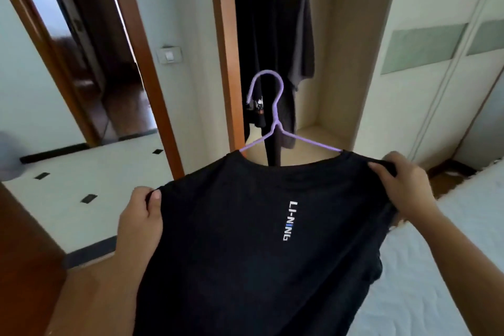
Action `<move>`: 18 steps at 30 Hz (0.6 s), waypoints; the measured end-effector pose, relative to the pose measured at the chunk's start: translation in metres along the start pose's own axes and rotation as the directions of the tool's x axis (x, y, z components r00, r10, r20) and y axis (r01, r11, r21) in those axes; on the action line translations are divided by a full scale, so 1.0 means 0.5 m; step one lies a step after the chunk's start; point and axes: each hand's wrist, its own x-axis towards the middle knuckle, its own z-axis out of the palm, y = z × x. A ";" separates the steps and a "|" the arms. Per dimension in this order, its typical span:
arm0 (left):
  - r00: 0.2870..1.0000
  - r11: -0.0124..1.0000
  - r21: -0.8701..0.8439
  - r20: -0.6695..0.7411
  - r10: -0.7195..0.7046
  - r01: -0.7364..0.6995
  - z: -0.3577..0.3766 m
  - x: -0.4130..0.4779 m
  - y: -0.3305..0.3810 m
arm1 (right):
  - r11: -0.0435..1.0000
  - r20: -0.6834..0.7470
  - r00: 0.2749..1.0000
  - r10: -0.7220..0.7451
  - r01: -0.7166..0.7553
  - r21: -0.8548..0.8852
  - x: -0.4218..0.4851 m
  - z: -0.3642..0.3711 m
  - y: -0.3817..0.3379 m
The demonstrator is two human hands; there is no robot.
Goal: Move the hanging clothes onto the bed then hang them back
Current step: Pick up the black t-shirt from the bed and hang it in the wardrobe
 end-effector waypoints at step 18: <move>0.875 0.889 0.123 -0.162 0.457 -0.442 0.100 0.441 0.210 | 0.890 0.051 0.919 -0.391 0.392 -0.232 0.462 0.095 -0.154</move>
